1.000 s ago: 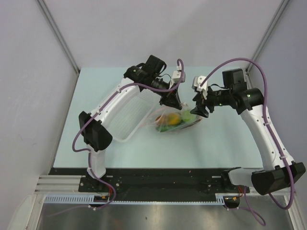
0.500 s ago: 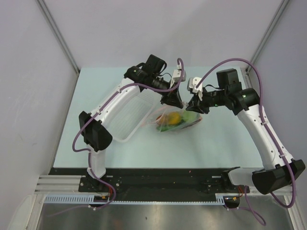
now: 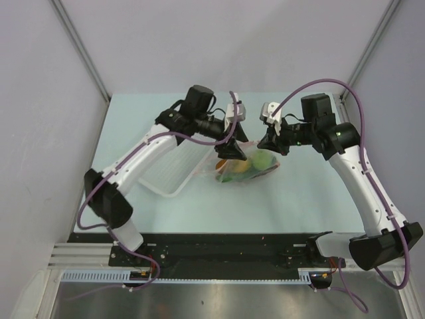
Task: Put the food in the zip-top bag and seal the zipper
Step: Zip the zipper food storage bag at the center of the board.
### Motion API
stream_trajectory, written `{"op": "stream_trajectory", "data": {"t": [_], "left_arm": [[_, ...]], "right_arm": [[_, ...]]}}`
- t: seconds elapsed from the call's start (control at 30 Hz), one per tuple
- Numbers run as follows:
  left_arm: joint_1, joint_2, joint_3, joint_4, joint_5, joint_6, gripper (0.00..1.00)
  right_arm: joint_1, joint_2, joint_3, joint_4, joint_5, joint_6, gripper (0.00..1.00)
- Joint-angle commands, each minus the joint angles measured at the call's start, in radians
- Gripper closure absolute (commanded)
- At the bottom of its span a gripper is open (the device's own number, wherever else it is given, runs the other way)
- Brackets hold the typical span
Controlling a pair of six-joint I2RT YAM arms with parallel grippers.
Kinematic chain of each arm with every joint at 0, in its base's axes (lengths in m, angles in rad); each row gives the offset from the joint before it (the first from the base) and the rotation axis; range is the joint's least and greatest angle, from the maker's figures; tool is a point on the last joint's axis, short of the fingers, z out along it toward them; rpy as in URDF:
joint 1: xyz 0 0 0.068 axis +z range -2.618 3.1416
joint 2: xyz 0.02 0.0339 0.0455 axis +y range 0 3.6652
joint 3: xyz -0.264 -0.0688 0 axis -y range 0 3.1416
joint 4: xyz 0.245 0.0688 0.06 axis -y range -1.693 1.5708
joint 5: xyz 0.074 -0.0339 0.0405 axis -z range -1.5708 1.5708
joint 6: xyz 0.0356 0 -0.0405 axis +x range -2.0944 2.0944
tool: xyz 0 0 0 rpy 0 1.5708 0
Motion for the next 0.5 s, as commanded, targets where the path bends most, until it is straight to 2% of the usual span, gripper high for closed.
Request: {"op": "stream_trajectory", "data": {"t": [0.0, 0.17, 0.33, 0.47], "left_arm": [[0.001, -0.186, -0.139, 0.447, -0.041, -0.133, 0.26], [-0.025, -0.129, -0.03, 0.362, -0.06, -0.086, 0.28], [-0.054, -0.1, -0.013, 0.378, -0.098, -0.04, 0.41], [-0.069, -0.054, 0.047, 0.278, -0.073, -0.015, 0.47]], "right_arm": [[0.002, -0.057, 0.002, 0.123, -0.012, 0.113, 1.0], [0.005, -0.075, 0.002, 0.132, -0.015, 0.141, 1.0], [0.008, -0.075, 0.002, 0.134, -0.01, 0.138, 1.0], [0.006, -0.079, 0.002, 0.117, -0.002, 0.129, 1.0]]}}
